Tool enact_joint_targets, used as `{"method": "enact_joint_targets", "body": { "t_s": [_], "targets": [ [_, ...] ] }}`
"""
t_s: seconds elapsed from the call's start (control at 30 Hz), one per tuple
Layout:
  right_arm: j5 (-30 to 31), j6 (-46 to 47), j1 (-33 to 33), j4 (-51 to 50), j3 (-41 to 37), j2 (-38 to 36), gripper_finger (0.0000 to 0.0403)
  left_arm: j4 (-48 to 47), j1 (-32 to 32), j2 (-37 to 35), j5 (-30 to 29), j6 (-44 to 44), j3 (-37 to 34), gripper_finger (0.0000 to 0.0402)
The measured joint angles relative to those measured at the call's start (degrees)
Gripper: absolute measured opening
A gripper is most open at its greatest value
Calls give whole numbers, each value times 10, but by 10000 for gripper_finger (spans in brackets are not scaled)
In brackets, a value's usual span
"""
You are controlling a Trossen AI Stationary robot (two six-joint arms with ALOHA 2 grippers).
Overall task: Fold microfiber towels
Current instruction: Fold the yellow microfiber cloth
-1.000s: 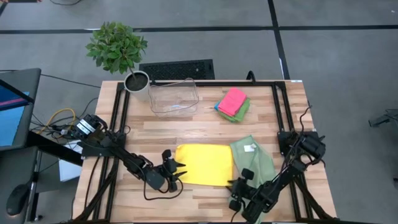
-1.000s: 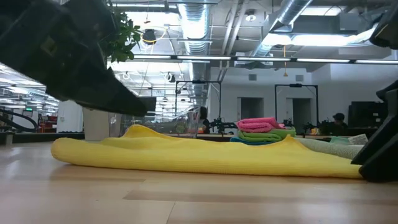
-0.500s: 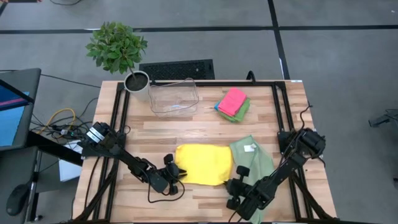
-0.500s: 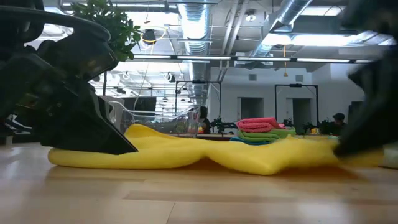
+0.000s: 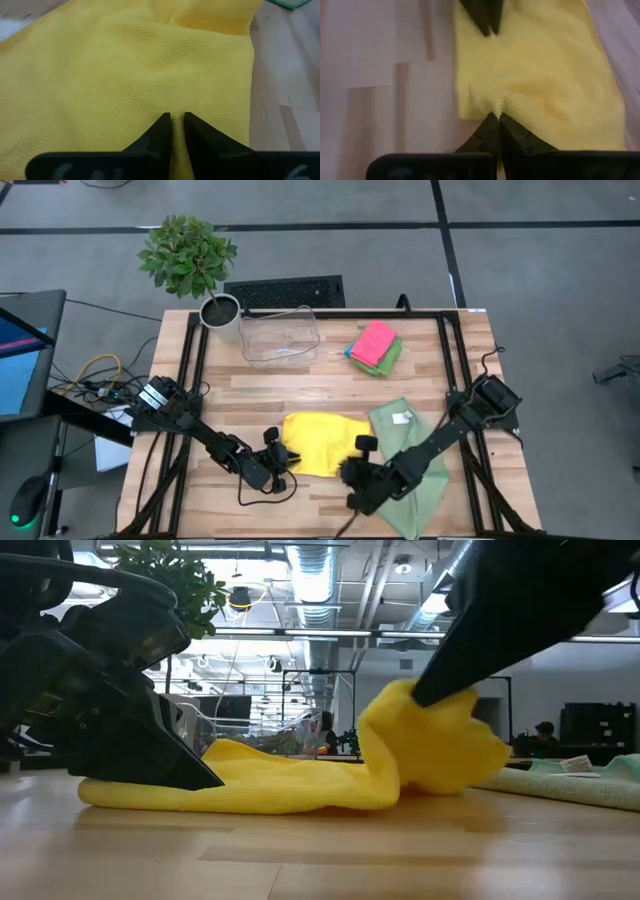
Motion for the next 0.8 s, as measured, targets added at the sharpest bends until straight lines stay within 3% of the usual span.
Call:
{"method": "enact_joint_targets", "body": {
  "t_s": [0.17,0.43,0.63,0.8],
  "targets": [
    [-51,44,3,-44,-1,0,26,-66,0,-14,15,-7,2,45],
    [-45,108,50,-53,-10,0,29,-210,1,-90,15,13,-1,45],
    [-42,88,55,-27,-10,0,34,-193,1,-120,17,31,-1,45],
    [-53,91,55,-20,-10,0,71,-194,1,-118,18,16,-2,45]
  ]
}}
